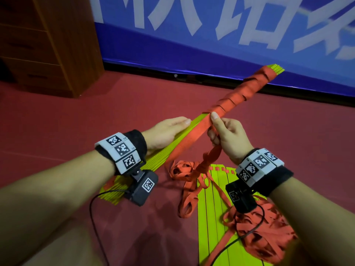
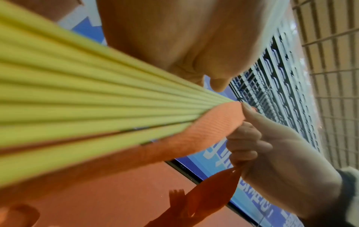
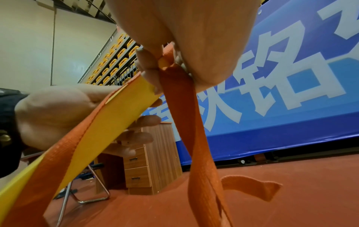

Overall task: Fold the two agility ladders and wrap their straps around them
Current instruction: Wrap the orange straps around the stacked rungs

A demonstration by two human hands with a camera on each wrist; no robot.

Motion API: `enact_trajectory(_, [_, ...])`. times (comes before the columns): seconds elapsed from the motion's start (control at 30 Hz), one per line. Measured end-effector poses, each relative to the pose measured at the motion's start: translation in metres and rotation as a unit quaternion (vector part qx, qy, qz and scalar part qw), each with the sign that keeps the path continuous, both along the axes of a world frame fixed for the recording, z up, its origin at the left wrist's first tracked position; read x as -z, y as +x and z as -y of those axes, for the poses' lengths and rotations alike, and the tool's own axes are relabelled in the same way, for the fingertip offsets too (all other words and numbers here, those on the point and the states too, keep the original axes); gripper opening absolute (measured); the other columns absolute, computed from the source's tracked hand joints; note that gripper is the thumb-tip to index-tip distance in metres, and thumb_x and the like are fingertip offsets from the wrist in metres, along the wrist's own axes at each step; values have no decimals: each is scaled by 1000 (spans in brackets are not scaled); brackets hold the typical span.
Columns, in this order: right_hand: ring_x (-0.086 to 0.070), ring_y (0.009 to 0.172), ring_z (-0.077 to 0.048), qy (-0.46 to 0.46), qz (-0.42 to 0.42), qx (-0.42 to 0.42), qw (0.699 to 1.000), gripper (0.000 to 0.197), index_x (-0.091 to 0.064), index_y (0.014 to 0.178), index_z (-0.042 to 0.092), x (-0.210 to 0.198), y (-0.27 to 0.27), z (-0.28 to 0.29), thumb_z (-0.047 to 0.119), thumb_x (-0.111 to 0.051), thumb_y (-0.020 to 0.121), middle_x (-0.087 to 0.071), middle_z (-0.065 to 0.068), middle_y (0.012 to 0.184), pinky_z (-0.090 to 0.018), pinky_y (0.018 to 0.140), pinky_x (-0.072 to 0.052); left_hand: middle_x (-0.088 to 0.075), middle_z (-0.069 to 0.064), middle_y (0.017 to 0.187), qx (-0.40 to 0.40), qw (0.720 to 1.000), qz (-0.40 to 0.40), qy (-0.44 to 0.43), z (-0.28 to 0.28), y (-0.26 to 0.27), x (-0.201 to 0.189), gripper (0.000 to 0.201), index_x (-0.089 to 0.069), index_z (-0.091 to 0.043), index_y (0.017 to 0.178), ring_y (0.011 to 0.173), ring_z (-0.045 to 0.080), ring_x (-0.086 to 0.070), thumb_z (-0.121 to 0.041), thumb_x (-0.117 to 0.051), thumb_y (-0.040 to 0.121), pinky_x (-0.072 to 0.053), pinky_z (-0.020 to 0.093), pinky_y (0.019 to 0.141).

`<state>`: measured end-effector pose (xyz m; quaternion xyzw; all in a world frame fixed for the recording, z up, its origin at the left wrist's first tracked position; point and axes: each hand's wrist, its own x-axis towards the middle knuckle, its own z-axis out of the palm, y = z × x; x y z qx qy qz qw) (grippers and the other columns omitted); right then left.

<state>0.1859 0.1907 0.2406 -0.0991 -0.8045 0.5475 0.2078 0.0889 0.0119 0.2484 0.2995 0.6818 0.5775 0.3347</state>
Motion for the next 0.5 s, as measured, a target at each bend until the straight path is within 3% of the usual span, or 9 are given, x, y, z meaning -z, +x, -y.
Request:
enact_trajectory(0.1, [-47,46,-15,10,1,-4,1000,58,-57,63,11,0,1,1,45,-43,107,-50,2,47,-27,52,-41,-76,16,95,26,998,49,9,2,1,-2,29,-61,-15,123,75,27,-74,-30,-40,109,-59,30,59])
enact_trajectory(0.23, [-53,48,-23,14,15,-23,1000,63,-62,67,5,-6,2,2,48,-40,107,-56,-6,48,-29,51,-47,-68,2,72,-5,997,62,45,1,-2,0,29,-65,-7,123,55,9,-62,-26,-49,106,-50,21,50])
enact_trajectory(0.37, [-55,45,-15,-12,26,-28,999,65,-63,73,-3,-11,1,4,47,-40,106,-59,-3,48,-19,49,-45,-68,5,76,-38,996,41,65,-1,-4,3,30,-68,-2,118,57,11,-61,-25,-56,103,-52,22,53])
enact_trajectory(0.5, [-58,44,-16,-47,69,-26,996,65,-67,77,0,-13,1,3,52,-41,104,-63,-6,52,-23,46,-49,-68,7,79,-90,993,-18,73,-3,-5,3,25,-70,-3,114,57,9,-61,-22,-61,101,-51,21,54])
